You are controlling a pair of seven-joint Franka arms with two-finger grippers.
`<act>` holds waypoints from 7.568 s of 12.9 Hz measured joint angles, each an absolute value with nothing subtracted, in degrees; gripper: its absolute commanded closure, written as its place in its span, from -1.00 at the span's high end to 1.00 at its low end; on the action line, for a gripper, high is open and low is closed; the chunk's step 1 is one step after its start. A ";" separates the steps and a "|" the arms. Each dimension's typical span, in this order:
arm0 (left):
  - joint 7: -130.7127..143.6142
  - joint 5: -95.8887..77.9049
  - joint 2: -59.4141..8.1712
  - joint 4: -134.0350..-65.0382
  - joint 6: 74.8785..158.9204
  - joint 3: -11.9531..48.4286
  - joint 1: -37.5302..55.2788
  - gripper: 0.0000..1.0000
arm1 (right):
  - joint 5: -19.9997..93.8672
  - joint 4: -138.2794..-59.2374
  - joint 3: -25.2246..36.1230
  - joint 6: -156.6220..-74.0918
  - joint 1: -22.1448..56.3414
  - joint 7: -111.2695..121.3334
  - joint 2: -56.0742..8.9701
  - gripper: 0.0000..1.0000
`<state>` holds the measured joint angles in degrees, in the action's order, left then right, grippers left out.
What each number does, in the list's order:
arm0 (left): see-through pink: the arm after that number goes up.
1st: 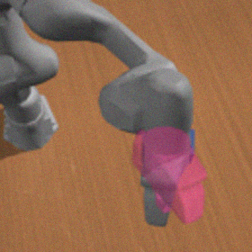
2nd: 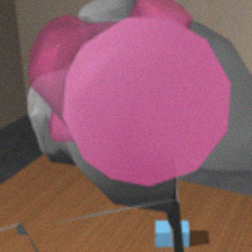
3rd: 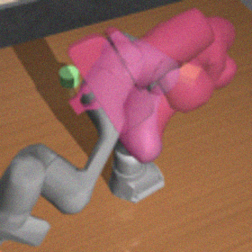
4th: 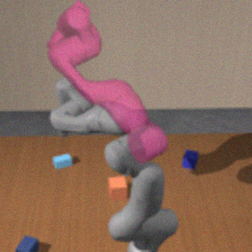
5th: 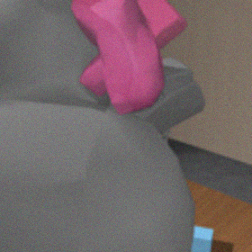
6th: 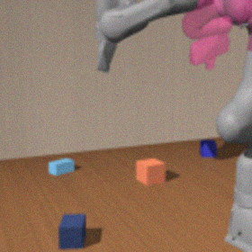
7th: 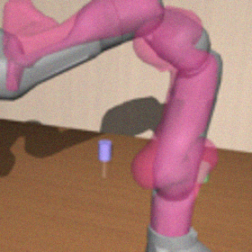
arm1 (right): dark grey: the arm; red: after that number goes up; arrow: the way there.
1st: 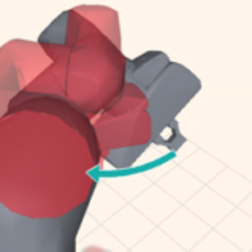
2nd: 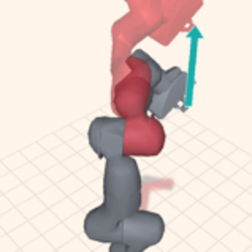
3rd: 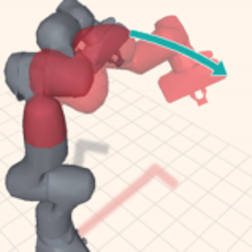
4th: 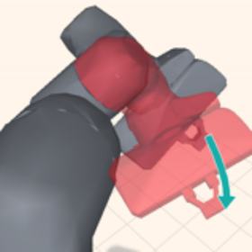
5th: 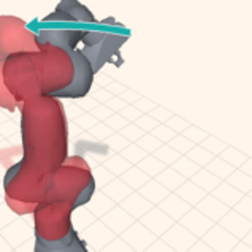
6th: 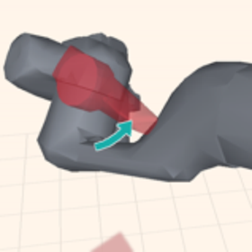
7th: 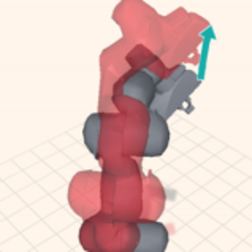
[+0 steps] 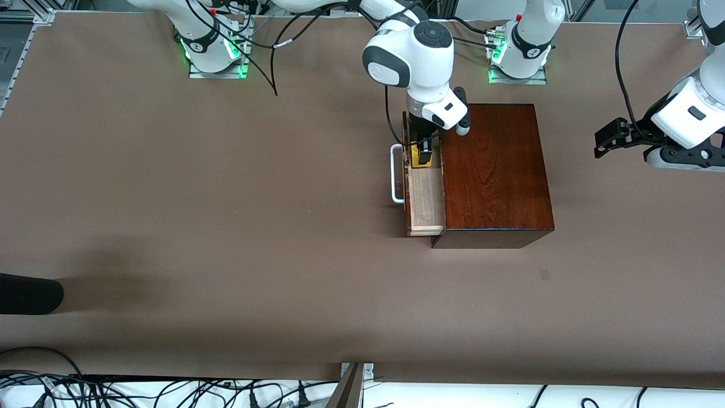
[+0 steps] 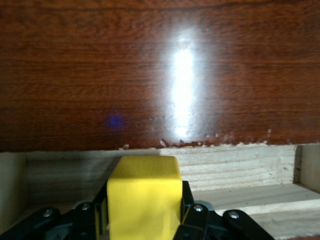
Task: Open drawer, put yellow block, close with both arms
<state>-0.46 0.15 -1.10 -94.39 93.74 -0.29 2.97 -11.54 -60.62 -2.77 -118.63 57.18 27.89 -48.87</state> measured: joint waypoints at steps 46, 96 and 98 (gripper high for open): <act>-37.09 -9.24 -25.99 -86.98 108.72 5.66 34.87 1.00 | 9.12 -76.33 0.68 -95.27 12.79 12.18 -12.56 1.00; -0.96 1.49 -2.34 -94.23 95.34 7.10 -4.77 1.00 | -0.25 -93.05 4.17 -95.44 8.18 9.72 -2.59 1.00; -0.68 1.49 -2.27 -94.31 95.40 7.62 -4.65 1.00 | -0.25 -93.05 4.16 -95.39 8.18 9.72 -2.59 1.00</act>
